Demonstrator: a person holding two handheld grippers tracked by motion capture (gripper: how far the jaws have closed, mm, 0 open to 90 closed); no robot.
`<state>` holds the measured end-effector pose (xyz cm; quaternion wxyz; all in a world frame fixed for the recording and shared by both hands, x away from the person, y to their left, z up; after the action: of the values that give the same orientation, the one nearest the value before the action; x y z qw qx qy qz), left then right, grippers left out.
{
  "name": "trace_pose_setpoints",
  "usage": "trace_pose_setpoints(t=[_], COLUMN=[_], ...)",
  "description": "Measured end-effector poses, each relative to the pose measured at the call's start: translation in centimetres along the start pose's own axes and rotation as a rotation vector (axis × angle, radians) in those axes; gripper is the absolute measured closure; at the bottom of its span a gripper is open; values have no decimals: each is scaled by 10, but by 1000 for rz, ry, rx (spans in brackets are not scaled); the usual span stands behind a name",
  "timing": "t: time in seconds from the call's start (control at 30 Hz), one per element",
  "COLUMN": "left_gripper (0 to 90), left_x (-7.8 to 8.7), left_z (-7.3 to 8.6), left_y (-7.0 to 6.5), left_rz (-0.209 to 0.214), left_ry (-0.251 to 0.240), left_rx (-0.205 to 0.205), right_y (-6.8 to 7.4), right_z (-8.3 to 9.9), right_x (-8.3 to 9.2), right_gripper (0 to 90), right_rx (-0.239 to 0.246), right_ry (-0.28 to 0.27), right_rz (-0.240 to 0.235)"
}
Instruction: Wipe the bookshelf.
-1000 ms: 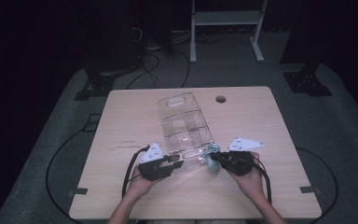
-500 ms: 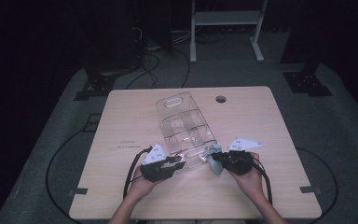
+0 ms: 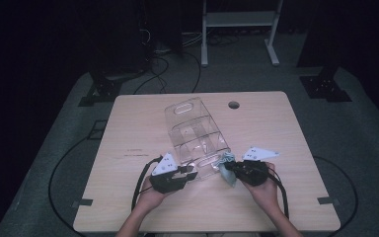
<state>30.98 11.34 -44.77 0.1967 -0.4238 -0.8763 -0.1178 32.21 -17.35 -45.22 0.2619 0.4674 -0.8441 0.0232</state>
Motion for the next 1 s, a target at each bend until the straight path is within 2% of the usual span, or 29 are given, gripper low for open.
trace_pose_setpoints(t=[0.07,0.23,0.3,0.5,0.67,0.73,0.9,1.0], left_gripper=[674,662,661,679,682,682,681,659], left_x=[-1,-1,-2,-2,-3,-4,-6,-6], left_z=[0,-1,-1,-2,-2,-2,-4,-6], left_y=[-1,-3,-3,-5,-7,-8,-15,-18], left_rz=[1,0,1,10,5,9,29,40], left_ry=[-1,1,-1,1,2,1,3,9], left_rx=[-5,-5,-6,-8,-15,-14,-31,-35], right_y=[0,-10,-12,-4,-15,-16,-11,-15], right_z=[-4,14,15,5,20,21,13,15], right_x=[4,-10,-12,0,-15,-17,-5,-2], right_gripper=[857,857,857,857,855,855,856,855], right_rx=[4,-40,-48,-12,-57,-59,-40,-57], right_ry=[-19,43,52,12,68,83,43,36], right_rz=[2,-9,-9,2,-17,-10,-5,-13])
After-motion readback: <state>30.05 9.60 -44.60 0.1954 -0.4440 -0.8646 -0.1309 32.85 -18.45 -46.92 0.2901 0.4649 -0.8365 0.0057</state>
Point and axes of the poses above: each handheld gripper's, and its own axes: x roughly backward along the jaws, z roughly out of its underside, y roughly to its left, the point moved 1 cm from there along -x, roughly forward along the jaws, and after that the axes turned 10 degrees about -z, right-handed, at the moved point
